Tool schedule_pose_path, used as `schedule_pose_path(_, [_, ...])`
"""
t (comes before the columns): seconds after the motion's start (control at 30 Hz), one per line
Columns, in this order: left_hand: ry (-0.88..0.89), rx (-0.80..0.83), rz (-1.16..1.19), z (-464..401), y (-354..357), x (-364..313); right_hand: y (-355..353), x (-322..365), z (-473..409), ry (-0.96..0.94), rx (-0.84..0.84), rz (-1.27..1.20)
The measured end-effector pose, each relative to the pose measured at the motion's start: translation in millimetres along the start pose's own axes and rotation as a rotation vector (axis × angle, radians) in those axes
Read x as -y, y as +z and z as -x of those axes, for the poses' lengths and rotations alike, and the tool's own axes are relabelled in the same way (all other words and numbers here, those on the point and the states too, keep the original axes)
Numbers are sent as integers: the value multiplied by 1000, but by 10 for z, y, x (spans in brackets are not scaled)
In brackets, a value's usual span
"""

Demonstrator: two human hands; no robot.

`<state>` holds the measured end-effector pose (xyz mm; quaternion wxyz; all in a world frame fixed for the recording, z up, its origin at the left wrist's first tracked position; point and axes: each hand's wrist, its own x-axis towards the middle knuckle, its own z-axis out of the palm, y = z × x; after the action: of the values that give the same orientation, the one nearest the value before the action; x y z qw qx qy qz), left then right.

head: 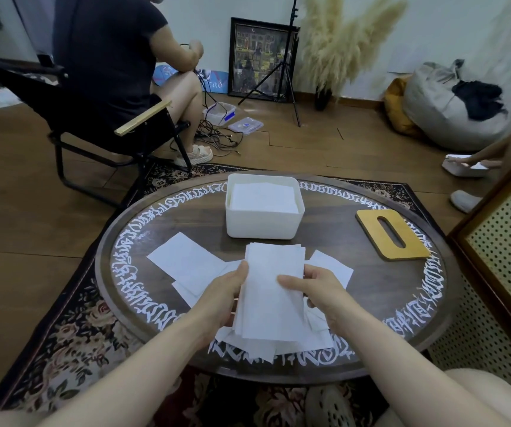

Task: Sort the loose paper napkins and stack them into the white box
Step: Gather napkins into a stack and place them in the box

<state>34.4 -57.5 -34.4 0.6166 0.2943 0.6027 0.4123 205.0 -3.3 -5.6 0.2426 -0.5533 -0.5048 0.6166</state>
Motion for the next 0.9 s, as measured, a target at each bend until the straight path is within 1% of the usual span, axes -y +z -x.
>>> schedule_pose_path(0.1, [60,12,-59,16,7,17,8,-15,-12,-14,-15,-11])
schedule_pose_path(0.27, [109,-112,-114,-9,-54,-9,-40,-54,-51,-19,-13,61])
schedule_pose_path(0.4, [221,-156,-205,-26,-164,-88,-108,-64,-73,7,14,131])
schedule_pose_path(0.47, [310,-149,-342,-53,-234,-107,-138,-64,-71,-2,48,151])
schedule_pose_path(0.57, [410,-209,-674,-75,-275,-87,-160,-106,-88,-49,117,93])
schedule_pose_path(0.63, [461,-230,-723,-52,-237,-88,-138,-153,-99,-82,140,56])
schedule_pose_path(0.67, [477,-221,-676,-45,-219,-91,-116,-183,-109,-103,135,36])
schedule_pose_path(0.7, [478,-208,-571,-40,-207,-85,-89,-208,-116,-120,115,13])
schedule_pose_path(0.83, [400,-187,6,-30,-186,9,-5,-335,-163,-189,-22,-121])
schedule_pose_path(0.9, [393,-160,123,-26,-161,79,39,-385,-173,-249,-42,-145])
